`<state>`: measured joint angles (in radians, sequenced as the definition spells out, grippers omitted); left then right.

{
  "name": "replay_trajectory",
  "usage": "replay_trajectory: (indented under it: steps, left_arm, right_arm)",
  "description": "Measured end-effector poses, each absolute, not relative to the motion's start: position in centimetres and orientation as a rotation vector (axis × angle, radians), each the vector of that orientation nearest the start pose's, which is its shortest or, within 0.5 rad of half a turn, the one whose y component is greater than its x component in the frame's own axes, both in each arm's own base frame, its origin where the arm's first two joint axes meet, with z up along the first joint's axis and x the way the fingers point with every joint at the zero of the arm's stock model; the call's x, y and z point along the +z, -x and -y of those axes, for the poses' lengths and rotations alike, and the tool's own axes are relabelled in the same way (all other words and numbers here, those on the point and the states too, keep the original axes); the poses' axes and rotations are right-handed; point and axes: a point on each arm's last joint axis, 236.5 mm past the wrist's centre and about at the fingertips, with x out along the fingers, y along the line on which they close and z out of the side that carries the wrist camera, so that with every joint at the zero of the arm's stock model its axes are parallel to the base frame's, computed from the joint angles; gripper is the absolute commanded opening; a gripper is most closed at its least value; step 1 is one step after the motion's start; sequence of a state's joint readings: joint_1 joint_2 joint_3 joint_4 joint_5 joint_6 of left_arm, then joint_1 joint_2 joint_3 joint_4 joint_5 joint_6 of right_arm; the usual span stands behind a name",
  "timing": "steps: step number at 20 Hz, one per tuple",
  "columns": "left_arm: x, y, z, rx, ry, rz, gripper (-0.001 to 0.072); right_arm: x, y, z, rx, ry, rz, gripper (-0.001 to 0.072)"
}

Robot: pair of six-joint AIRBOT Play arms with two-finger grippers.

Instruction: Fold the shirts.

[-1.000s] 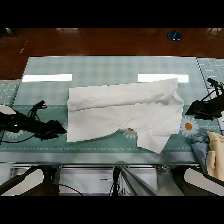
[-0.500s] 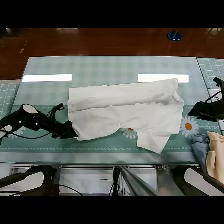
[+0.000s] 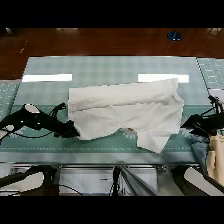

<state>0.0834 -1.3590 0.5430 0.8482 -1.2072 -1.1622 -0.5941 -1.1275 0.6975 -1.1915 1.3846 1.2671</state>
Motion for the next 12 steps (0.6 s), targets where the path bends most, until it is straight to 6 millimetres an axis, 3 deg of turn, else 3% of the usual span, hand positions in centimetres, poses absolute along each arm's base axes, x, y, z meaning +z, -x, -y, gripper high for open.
replay_trajectory:
  steps: [6, 7, 8, 9, 12]
  left_arm:
    - [-12.0, -19.4, 13.1, -0.484, 0.634, -1.767, 0.003]
    - [-12.0, -19.4, 13.1, -0.484, 0.634, -1.767, 0.003]
    - [-12.0, -19.4, 13.1, -0.484, 0.634, -1.767, 0.003]
    - [-12.0, -19.4, 13.1, -0.485, 0.633, -1.767, 0.003]
    - [-12.0, -19.6, 13.1, -0.492, 0.627, -1.761, 0.0028]
  right_arm:
    - [-9.5, -22.1, 1.7, 0.012, -0.804, -1.475, 0.0561]
    - [-9.7, -22.1, 1.3, 0.015, -0.828, -1.466, 0.0424]
    - [-10.0, -22.1, 1.0, 0.011, -0.847, -1.46, 0.0181]
    - [-10.4, -21.9, 0.9, 0.004, -0.849, -1.459, 0.003]
    - [-10.2, -22.2, 0.0, 0.03, -0.887, -1.439, 0.0029]
